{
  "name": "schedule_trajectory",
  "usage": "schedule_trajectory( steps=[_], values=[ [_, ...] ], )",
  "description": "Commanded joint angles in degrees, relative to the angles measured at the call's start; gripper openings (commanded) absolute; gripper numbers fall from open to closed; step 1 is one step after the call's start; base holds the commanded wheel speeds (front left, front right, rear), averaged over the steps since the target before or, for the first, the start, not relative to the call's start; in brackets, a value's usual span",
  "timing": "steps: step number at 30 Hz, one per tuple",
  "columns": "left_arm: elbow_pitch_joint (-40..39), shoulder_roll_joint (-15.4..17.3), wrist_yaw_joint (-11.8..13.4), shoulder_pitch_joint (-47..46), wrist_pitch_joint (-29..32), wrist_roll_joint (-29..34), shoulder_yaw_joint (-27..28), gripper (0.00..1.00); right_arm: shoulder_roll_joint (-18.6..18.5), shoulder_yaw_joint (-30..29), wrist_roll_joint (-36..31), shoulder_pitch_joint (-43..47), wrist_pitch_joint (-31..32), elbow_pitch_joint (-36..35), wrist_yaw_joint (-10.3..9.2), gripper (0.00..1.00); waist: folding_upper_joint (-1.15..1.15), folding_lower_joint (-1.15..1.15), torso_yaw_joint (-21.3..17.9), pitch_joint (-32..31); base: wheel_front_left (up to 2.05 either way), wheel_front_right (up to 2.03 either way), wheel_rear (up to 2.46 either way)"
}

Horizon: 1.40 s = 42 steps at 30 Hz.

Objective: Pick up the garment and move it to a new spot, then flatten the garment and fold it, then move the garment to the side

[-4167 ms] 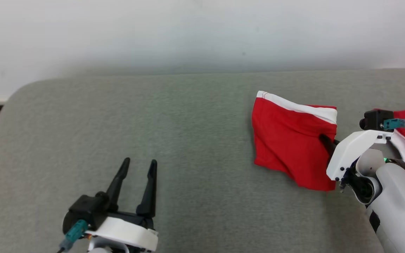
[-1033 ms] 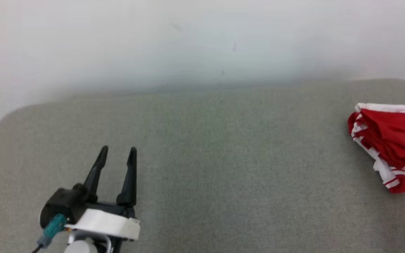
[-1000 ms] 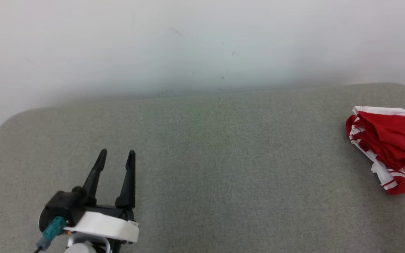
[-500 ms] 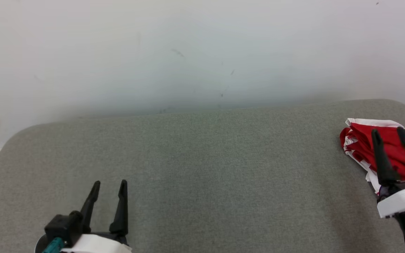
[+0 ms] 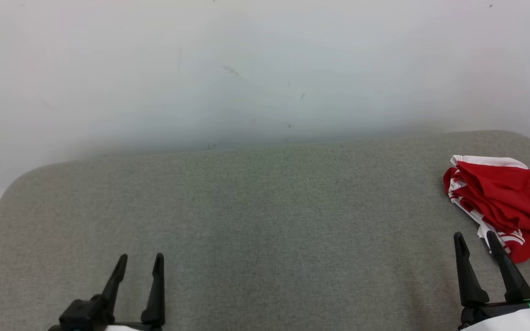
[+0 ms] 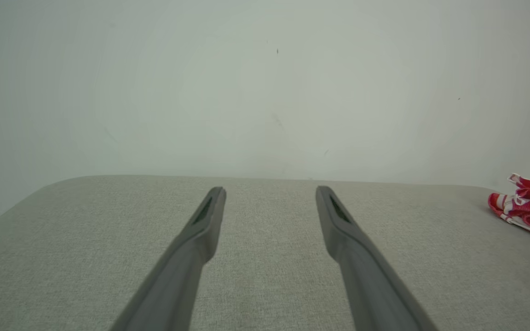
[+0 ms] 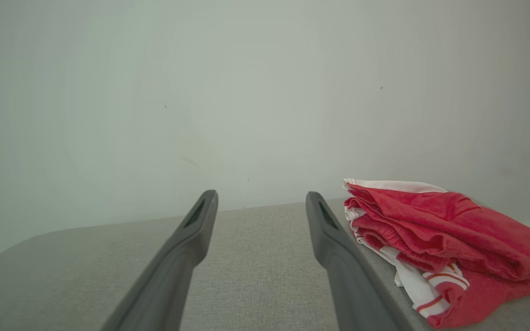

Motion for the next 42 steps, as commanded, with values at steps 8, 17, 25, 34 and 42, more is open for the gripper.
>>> schedule_trajectory(
  steps=[8,17,25,34,42],
  values=[
    [-0.4,-0.4,0.2,0.0,0.0,1.3,0.7,1.00,0.6,1.0,-1.4,-0.6,-0.4,0.0,-0.13,1.00,0.00,0.01,0.3,0.1,0.00,0.00,0.00],
    [0.1,-0.5,-0.1,-0.6,0.0,0.8,0.5,1.00,1.1,1.4,-1.4,-1.2,-0.5,1.0,-0.13,1.00,0.00,0.01,0.2,0.3,0.00,0.00,0.00],
    [0.7,-0.6,-0.2,-0.9,0.0,0.8,0.6,1.00,0.9,2.0,-0.7,-1.4,-0.5,1.7,-0.13,1.00,0.00,0.01,0.3,0.3,0.00,0.00,0.00],
    [3.1,-1.0,-0.3,-0.4,1.2,-2.3,0.9,0.00,2.0,1.8,1.7,0.3,0.6,3.0,0.00,0.00,0.00,0.01,0.4,0.4,0.00,0.00,0.00],
    [3.0,-1.0,-0.6,-0.8,3.5,-11.4,1.7,0.00,2.7,0.2,8.7,0.1,2.9,2.7,-0.01,0.00,0.00,0.01,0.7,0.5,0.00,0.00,0.00]
  ],
)
